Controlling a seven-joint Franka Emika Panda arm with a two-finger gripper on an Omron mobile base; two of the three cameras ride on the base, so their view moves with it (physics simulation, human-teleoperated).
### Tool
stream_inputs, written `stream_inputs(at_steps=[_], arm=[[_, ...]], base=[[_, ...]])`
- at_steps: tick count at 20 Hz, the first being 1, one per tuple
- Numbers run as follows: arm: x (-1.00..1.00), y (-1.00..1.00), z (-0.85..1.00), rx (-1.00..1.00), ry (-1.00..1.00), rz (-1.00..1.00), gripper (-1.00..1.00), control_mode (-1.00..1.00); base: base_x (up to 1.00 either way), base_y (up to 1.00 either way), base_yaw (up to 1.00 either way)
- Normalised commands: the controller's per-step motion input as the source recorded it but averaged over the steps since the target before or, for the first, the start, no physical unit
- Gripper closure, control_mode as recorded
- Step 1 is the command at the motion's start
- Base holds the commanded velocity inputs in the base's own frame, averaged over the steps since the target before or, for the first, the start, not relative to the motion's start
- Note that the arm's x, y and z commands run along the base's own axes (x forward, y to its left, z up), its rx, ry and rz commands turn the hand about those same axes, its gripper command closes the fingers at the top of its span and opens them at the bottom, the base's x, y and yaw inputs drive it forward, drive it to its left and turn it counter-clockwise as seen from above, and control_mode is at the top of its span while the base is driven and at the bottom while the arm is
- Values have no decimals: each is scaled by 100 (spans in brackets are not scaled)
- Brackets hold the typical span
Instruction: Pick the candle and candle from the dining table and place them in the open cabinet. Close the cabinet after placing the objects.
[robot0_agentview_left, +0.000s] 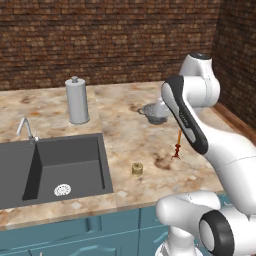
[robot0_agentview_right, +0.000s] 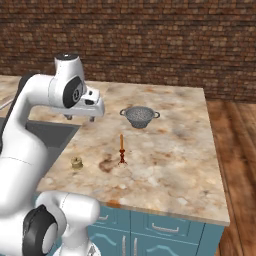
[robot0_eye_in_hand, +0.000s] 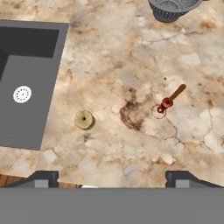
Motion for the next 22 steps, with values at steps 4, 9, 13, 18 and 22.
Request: stream_inputs(at_steps=[4, 9, 13, 18, 22], arm=[[-25, -16, -11, 0, 0, 0, -100, -100], [-24, -24, -11, 1, 0, 0, -100, -100], [-24, -24, -8, 1, 0, 1, -100, -100], [-26, -26, -19, 2, 0, 3, -100, -100], [-21, -24, -25, 0, 0, 9, -100, -100]], base=[[0, 0, 0], [0, 0, 0], [0, 0, 0], [0, 0, 0], [0, 0, 0]])
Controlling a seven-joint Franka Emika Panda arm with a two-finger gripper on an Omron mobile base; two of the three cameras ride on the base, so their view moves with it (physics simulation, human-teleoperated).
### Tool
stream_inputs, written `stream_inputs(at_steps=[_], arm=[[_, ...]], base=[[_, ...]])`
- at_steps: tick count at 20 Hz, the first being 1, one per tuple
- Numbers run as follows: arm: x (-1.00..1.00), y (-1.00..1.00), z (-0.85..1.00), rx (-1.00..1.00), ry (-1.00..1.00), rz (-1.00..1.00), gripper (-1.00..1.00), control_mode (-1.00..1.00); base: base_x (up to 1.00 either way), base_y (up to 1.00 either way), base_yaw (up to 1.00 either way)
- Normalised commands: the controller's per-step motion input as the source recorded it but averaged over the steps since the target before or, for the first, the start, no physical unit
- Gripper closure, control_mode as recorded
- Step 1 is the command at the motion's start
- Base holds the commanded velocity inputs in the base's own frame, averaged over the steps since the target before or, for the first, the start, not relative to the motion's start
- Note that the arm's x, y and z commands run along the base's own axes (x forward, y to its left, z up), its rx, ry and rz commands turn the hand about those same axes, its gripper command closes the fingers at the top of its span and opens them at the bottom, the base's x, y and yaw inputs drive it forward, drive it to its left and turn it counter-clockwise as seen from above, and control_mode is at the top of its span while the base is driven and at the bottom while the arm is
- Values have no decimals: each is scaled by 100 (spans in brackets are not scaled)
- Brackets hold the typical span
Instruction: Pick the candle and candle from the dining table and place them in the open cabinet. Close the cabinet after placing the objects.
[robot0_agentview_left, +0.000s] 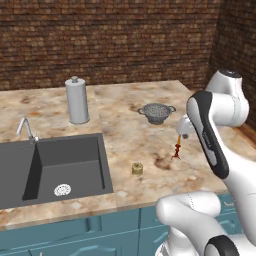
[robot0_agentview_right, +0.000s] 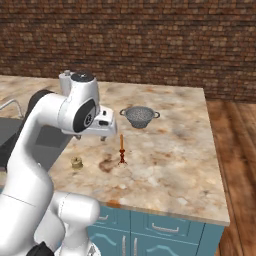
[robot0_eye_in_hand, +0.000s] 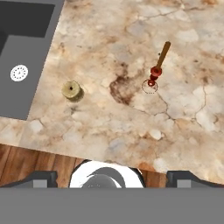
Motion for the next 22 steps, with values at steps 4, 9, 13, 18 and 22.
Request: stream_inputs(at_steps=[4, 9, 13, 18, 22], arm=[[-21, -25, -18, 0, 0, 8, -100, -100], [-8, -36, -23, 1, 0, 11, -100, -100], [0, -46, -39, 7, 0, 22, -100, -100], [2, -38, -42, 7, 0, 28, -100, -100], [13, -36, -32, 10, -6, 36, -100, -100]], base=[[0, 0, 0], [0, 0, 0], [0, 0, 0], [0, 0, 0], [0, 0, 0]])
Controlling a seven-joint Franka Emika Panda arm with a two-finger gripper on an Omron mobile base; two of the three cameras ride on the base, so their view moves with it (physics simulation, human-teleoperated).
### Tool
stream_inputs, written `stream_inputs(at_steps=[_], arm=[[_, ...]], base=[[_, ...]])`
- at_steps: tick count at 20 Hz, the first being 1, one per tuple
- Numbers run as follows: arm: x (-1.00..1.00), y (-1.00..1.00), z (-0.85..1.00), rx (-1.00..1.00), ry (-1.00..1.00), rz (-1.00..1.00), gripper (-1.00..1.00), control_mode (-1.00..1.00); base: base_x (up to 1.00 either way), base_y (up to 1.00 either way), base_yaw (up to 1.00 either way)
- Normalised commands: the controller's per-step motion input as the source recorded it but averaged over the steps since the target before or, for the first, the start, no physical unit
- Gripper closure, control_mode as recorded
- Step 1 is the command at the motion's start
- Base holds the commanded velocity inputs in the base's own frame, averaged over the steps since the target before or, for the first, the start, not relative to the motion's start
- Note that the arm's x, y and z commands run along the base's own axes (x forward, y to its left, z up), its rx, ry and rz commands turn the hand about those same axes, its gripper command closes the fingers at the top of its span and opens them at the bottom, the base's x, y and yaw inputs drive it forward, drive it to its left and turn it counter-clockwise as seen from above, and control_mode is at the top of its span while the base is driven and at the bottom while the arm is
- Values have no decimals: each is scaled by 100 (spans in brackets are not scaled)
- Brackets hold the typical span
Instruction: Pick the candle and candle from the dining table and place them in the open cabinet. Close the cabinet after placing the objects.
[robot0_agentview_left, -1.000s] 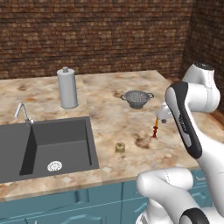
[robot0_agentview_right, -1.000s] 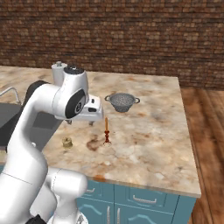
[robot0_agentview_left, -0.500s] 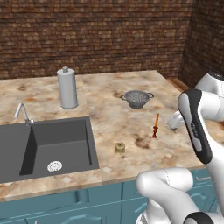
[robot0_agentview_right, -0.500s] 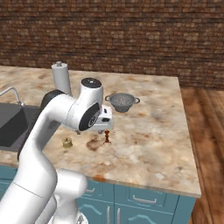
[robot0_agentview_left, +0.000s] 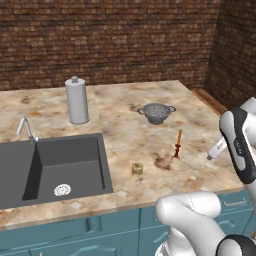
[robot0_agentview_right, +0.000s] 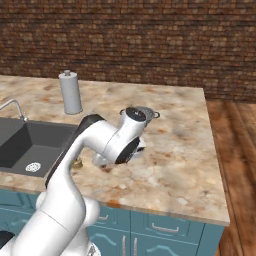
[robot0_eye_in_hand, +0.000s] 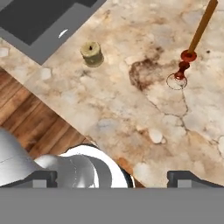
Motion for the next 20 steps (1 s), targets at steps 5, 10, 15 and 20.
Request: stream_inputs(at_steps=[5, 10, 15, 20], arm=[[26, -31, -26, 8, -5, 41, -100, -100], [6, -28, -19, 7, -12, 31, -100, -100], [6, -8, -12, 8, -15, 18, -100, -100], [22, 0, -2, 14, -9, 11, -100, -100]], base=[[0, 0, 0], [0, 0, 0], [0, 0, 0], [0, 0, 0]])
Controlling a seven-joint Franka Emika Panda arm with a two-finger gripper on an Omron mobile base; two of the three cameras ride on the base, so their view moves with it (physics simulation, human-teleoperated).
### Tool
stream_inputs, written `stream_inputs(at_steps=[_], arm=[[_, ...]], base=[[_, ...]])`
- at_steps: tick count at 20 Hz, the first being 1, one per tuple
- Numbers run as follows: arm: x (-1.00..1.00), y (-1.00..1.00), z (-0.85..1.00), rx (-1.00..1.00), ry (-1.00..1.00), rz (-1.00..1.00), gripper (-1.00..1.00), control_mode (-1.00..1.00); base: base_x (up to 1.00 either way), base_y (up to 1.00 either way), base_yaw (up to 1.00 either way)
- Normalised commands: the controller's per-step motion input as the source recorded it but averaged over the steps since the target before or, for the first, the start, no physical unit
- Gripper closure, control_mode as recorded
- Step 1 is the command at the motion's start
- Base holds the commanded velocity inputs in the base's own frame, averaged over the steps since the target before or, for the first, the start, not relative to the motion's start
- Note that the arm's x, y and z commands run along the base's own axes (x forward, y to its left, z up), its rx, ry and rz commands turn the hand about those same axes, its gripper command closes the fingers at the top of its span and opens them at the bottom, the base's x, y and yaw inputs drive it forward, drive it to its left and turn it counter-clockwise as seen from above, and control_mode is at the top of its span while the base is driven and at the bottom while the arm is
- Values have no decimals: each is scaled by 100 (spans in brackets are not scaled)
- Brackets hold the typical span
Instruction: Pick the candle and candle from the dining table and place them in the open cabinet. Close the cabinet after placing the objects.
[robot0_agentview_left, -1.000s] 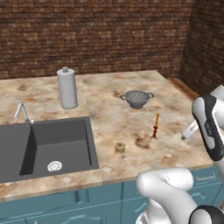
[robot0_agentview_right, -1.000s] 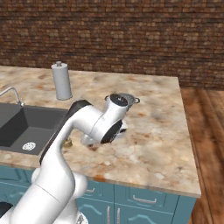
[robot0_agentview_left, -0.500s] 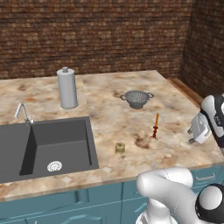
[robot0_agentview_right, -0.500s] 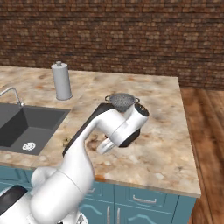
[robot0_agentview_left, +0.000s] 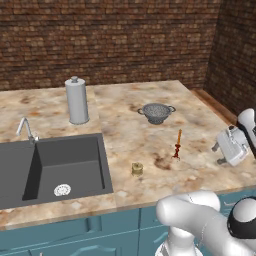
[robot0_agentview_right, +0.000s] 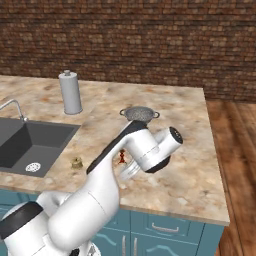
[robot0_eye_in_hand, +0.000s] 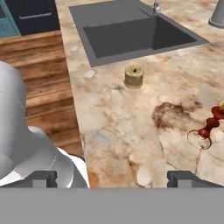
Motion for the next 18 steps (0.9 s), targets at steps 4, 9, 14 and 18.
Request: stream_inputs(at_steps=[4, 9, 14, 18], arm=[[25, 0, -5, 14, 0, 3, -100, -100], [24, 0, -10, 5, 0, 0, -100, -100], [26, 0, -6, 0, -4, 7, -100, -100], [24, 0, -9, 0, -11, 9, -100, -100]], base=[[0, 0, 0], [0, 0, 0], [0, 0, 0], [0, 0, 0]])
